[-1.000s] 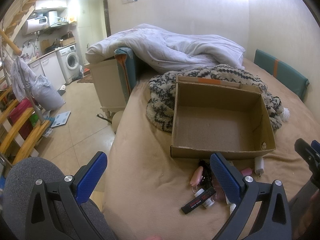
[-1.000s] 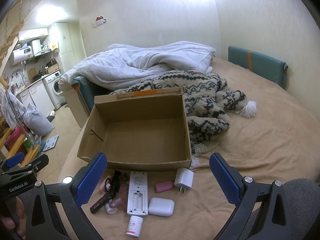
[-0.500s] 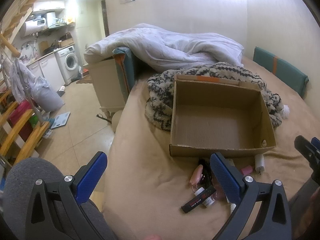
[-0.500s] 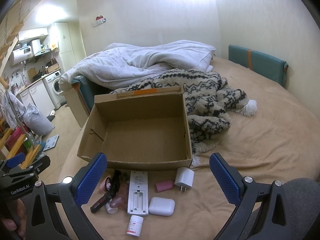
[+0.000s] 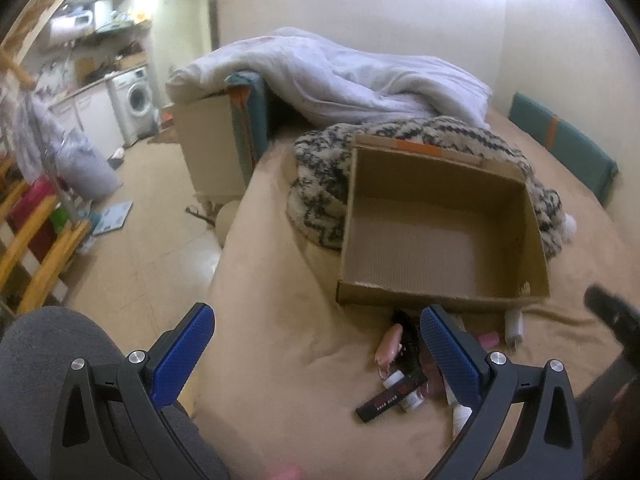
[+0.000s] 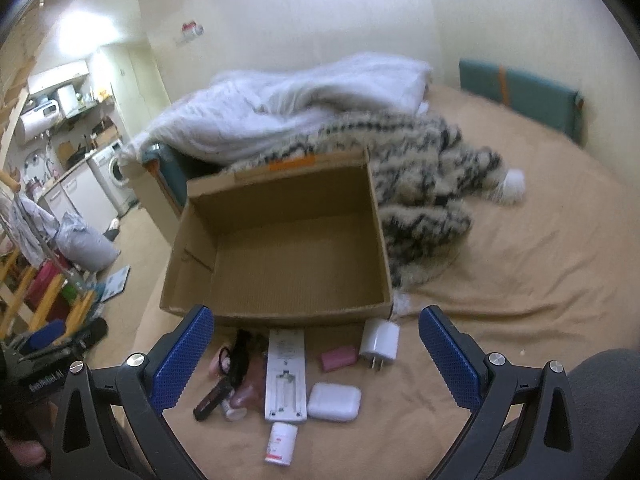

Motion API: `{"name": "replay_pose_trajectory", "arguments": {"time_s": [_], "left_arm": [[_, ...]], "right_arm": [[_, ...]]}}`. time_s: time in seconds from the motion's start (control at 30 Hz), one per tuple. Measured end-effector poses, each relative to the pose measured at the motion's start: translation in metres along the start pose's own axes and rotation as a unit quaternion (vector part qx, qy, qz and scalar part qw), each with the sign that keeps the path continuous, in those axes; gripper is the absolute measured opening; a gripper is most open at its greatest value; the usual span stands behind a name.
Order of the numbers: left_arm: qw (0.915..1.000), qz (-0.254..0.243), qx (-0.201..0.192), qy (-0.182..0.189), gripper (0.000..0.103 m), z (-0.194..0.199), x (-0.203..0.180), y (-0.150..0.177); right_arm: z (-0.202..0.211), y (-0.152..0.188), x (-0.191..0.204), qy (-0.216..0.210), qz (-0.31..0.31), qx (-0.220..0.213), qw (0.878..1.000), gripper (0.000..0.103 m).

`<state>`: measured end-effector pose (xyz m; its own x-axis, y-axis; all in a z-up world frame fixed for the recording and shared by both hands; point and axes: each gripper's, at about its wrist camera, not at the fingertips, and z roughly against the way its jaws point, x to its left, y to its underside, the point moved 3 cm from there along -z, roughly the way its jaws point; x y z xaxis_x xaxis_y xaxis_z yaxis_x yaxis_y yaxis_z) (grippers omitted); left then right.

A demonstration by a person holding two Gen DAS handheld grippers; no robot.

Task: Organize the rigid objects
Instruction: 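Grasp the black-and-red tube with the left gripper while the right gripper reaches for the white pill bottle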

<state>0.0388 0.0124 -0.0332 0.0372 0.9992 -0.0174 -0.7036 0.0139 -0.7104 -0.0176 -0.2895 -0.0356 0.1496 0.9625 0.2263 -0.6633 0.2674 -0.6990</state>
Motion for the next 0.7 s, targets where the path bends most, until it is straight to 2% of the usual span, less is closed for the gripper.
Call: {"name": "replay_pose_trajectory", "arguments": {"time_s": [0.1, 0.17, 0.23, 0.3, 0.37, 0.43, 0.47, 0.53, 0.57, 0.63, 0.7], "left_arm": [[0.9994, -0.006, 0.032, 0.01, 0.103, -0.016, -0.002, -0.007], [0.9974, -0.025, 0.067, 0.007, 0.103, -0.032, -0.008, -0.005], [0.9913, -0.045, 0.123, 0.01, 0.103, -0.054, -0.018, 0.005], [0.9812, -0.018, 0.19, 0.03, 0.103, -0.074, -0.019, 0.019], [0.966, 0.041, 0.251, 0.047, 0.103, -0.093, -0.014, 0.034], [0.9466, 0.107, 0.298, 0.06, 0.103, -0.108, -0.01, 0.047], [0.9403, 0.128, 0.309, 0.062, 0.103, -0.112, -0.009, 0.051], [0.9209, 0.184, 0.337, 0.069, 0.103, -0.123, -0.009, 0.062], [0.9155, 0.196, 0.345, 0.067, 0.103, -0.125, -0.011, 0.065], [0.8984, 0.235, 0.366, 0.058, 0.103, -0.133, -0.013, 0.075], [0.8888, 0.259, 0.374, 0.054, 0.103, -0.136, -0.012, 0.081]], "right_arm": [[-0.013, -0.006, -0.001, -0.01, -0.009, 0.043, 0.999, 0.103], [-0.021, -0.008, -0.001, -0.015, -0.014, 0.06, 0.998, 0.103], [-0.027, -0.006, -0.002, -0.014, -0.018, 0.068, 0.997, 0.103], [-0.031, -0.001, -0.004, -0.014, -0.029, 0.079, 0.996, 0.103], [-0.035, 0.004, -0.008, -0.017, -0.045, 0.093, 0.994, 0.103], [-0.036, 0.01, -0.009, -0.021, -0.06, 0.106, 0.992, 0.103], [-0.04, 0.008, -0.014, -0.025, -0.068, 0.112, 0.991, 0.103], [-0.041, 0.01, -0.016, -0.03, -0.081, 0.116, 0.989, 0.103], [-0.044, 0.01, -0.019, -0.031, -0.085, 0.116, 0.989, 0.103], [-0.044, 0.011, -0.021, -0.032, -0.092, 0.117, 0.988, 0.103], [-0.044, 0.012, -0.024, -0.033, -0.1, 0.117, 0.987, 0.103]]}}
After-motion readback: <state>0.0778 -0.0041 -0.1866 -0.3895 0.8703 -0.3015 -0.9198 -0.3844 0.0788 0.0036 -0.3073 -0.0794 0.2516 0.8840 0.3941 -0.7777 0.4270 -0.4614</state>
